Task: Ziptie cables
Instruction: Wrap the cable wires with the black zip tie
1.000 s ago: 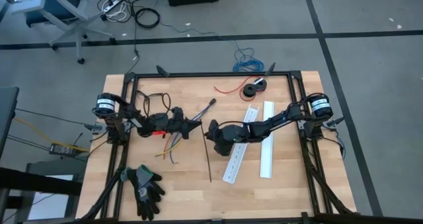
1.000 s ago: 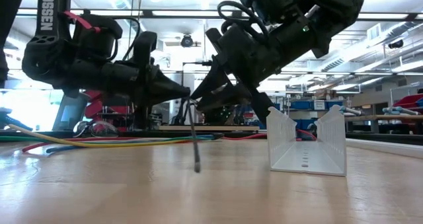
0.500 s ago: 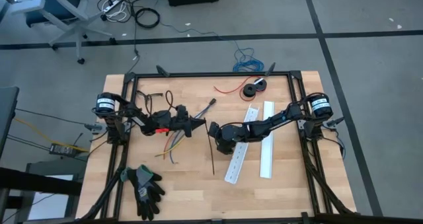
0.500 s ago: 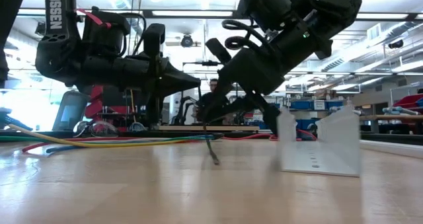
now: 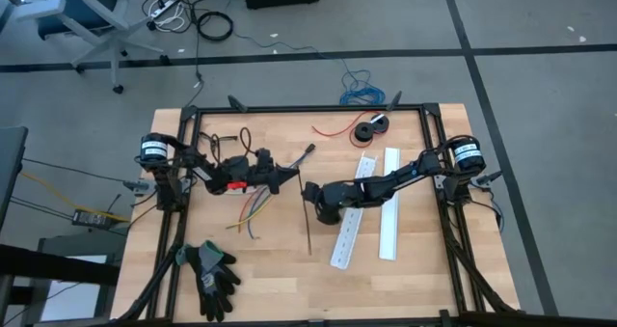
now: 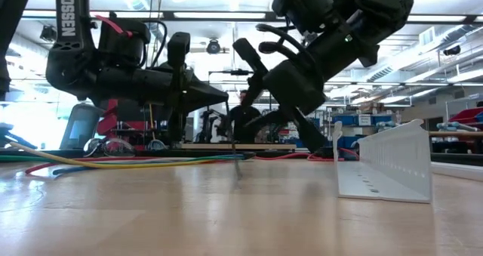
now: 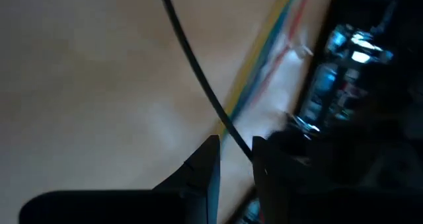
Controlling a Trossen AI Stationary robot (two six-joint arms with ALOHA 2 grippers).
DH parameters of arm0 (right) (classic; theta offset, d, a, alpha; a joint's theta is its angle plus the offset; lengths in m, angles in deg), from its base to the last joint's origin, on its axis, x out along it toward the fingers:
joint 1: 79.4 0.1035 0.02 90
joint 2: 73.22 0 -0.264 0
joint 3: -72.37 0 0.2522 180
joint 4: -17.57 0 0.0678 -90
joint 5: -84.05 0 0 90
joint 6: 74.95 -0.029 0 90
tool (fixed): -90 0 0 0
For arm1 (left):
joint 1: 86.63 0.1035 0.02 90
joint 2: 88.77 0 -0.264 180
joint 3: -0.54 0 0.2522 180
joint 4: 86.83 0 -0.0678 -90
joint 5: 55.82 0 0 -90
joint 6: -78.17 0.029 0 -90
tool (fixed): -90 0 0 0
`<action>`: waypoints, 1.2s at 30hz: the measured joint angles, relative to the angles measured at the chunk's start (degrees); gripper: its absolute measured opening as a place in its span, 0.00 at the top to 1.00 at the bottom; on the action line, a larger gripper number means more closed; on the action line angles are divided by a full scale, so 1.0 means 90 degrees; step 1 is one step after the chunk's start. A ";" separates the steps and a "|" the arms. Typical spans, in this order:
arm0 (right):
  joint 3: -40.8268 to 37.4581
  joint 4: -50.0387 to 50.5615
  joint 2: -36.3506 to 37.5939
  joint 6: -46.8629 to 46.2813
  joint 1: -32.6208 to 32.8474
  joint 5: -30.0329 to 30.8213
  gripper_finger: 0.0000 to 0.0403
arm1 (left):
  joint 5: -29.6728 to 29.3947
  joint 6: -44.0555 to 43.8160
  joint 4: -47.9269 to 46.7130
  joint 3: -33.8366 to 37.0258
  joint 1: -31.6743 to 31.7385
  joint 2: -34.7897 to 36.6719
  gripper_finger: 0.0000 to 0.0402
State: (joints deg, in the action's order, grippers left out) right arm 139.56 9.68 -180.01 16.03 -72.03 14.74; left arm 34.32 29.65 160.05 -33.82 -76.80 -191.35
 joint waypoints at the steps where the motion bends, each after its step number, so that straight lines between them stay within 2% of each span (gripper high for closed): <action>1: 0.0000 -0.0054 0.0000 0.0036 0.0000 0.0034 0.81 | 0.0009 0.0002 -0.0002 0.0000 0.0018 0.0000 1.00; 7: 0.0000 0.0010 0.0000 0.0340 -0.0029 0.0026 0.81 | 0.0109 -0.0022 -0.0001 0.0000 0.0067 0.0001 1.00; 12: 0.0000 0.0008 0.0000 0.1001 -0.0144 0.0013 0.81 | 0.0197 -0.0121 0.0003 -0.0094 0.0067 0.0001 1.00; 17: 0.0000 0.0084 0.0000 0.1160 -0.0172 -0.0346 0.81 | 0.0313 -0.0121 0.0001 -0.0243 0.0075 0.0002 1.00; 21: 0.0000 0.0059 0.0000 0.1624 -0.0179 -0.0025 0.81 | 0.0439 -0.0123 0.0001 -0.0260 0.0080 0.0001 1.00; 24: 0.0000 -0.0024 0.0000 0.1715 -0.0176 -0.0024 0.81 | 0.0441 -0.0121 -0.0002 -0.0260 0.0110 0.0001 1.00; 29: 0.0000 0.0133 0.0000 0.1278 -0.0076 -0.0518 0.81 | 0.0447 -0.0121 -0.0014 -0.0260 0.0287 0.0000 1.00; 36: 0.0000 0.0147 0.0000 0.0093 0.0164 -0.0768 0.81 | 0.0454 0.0008 -0.0129 -0.0260 0.0536 0.0002 1.00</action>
State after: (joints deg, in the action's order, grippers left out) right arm 139.56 11.01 -180.01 16.86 -70.55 7.83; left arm 38.41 29.72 158.89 -36.16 -71.97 -191.33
